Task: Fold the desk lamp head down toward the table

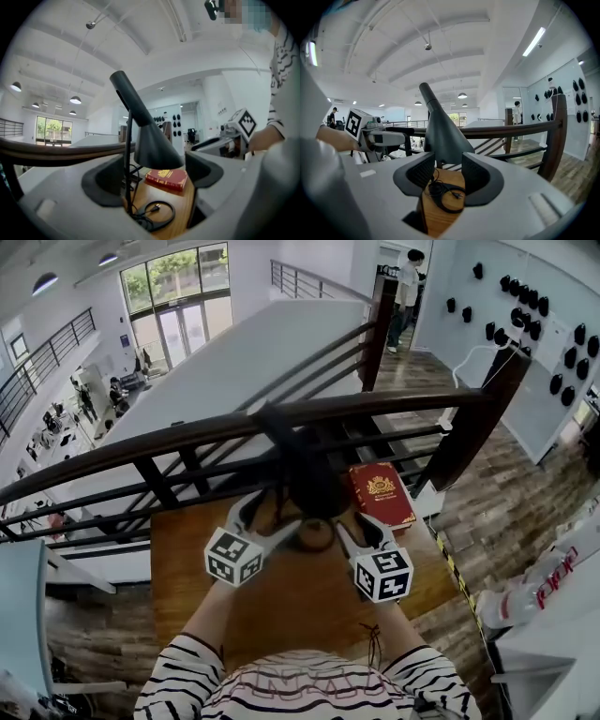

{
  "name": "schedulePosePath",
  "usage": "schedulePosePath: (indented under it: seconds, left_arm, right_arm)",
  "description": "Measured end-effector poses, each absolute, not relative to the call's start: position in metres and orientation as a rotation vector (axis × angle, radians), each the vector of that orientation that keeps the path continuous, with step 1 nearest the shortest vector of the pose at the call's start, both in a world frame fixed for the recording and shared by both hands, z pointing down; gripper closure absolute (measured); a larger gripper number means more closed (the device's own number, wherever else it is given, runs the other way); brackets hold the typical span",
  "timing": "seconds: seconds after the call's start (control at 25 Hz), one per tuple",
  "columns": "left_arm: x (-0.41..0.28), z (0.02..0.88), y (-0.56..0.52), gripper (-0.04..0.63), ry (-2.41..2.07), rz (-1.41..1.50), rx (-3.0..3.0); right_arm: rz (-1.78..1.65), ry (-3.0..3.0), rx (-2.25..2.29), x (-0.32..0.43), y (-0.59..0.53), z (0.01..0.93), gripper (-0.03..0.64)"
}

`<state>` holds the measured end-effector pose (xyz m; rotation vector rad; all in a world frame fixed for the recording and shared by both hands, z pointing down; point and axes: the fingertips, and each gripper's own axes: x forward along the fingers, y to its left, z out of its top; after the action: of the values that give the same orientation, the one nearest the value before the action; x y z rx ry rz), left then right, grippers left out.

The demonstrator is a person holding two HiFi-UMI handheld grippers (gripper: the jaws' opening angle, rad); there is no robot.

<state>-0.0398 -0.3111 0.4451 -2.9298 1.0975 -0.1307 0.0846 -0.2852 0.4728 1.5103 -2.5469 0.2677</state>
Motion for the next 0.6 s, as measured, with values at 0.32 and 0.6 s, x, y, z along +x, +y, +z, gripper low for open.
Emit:
schedulePosePath:
  seconds: [0.32, 0.6]
  left_arm:
    - [-0.05, 0.47, -0.281, 0.213, 1.193, -0.132, -2.888]
    - [-0.057, 0.485, -0.252, 0.323, 1.291, -0.119, -2.885]
  right_arm:
    - [0.355, -2.564, 1.503, 0.09, -0.259, 0.501, 0.445]
    - [0.389, -2.579, 1.449, 0.088, -0.235, 0.522, 0.465]
